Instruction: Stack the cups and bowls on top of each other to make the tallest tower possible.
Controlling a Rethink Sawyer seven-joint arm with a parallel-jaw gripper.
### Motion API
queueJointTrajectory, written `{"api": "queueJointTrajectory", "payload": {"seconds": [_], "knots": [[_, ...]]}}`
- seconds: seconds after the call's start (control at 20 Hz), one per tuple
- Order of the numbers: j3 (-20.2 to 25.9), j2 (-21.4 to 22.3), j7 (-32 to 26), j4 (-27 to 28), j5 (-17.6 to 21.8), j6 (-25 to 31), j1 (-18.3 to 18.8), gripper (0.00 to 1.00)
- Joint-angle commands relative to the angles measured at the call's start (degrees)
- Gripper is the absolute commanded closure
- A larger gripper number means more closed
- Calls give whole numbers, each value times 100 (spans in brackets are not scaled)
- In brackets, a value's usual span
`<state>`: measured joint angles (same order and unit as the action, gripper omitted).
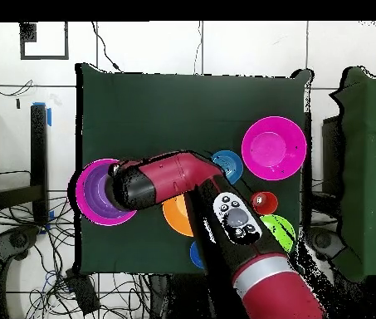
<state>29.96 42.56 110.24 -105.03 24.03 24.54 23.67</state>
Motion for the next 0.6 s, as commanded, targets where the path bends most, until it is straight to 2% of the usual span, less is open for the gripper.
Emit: {"api": "queueJointTrajectory", "payload": {"seconds": [0.05,0.6], "knots": [[-437,-694,577,96,369,-605,-224,100],[-683,-1057,509,254,276,-1135,-391,100]]}}
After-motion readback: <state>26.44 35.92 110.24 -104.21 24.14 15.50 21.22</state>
